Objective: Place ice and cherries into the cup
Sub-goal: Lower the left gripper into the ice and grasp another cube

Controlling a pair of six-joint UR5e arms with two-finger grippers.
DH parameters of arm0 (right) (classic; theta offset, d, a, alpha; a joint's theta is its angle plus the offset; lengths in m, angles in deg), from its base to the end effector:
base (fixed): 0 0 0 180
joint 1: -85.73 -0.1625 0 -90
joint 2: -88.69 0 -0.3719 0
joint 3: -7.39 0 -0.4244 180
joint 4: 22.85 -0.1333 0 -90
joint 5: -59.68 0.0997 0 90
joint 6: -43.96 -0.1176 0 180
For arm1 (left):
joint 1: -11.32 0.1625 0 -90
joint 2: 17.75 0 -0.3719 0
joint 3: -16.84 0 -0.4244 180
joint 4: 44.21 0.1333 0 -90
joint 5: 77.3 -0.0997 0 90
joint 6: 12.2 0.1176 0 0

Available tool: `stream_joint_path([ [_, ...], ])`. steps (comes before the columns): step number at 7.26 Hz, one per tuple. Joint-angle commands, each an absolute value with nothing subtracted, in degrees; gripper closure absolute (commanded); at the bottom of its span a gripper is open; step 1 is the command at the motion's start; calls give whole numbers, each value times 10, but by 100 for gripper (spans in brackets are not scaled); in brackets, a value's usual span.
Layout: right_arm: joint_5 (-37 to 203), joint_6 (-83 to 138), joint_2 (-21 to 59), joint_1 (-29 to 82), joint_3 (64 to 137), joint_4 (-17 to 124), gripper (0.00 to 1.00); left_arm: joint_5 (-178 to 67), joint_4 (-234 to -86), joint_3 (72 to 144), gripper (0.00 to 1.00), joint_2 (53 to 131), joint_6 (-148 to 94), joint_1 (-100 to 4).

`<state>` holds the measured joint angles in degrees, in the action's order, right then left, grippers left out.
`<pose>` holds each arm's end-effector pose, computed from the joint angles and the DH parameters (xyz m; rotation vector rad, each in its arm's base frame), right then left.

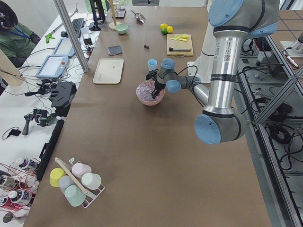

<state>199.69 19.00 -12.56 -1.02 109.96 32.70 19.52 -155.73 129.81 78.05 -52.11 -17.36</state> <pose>0.0161 -0.4785 0.5205 0.3593 -0.9573 0.0730 0.4368 -0.3749 0.3261 0.4736 0.7536 0.4011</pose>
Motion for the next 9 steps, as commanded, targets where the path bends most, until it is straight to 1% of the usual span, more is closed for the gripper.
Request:
stream_joint_path([
  [1,1997,190,-126,-10,1100,327,0,202,-1556,1319,100,776,-521,-177],
  [5,1997,190,-126,-10,1100,327,0,250,-1559,1345,100,789,-544,-205],
  [7,1997,190,-126,-10,1101,327,0,250,-1565,1333,100,860,-679,-205],
  [8,1997,190,-126,-10,1101,327,0,249,-1565,1312,100,906,-734,-199],
  [9,1997,190,-126,-10,1102,327,0,246,-1564,1273,100,969,-796,-194],
])
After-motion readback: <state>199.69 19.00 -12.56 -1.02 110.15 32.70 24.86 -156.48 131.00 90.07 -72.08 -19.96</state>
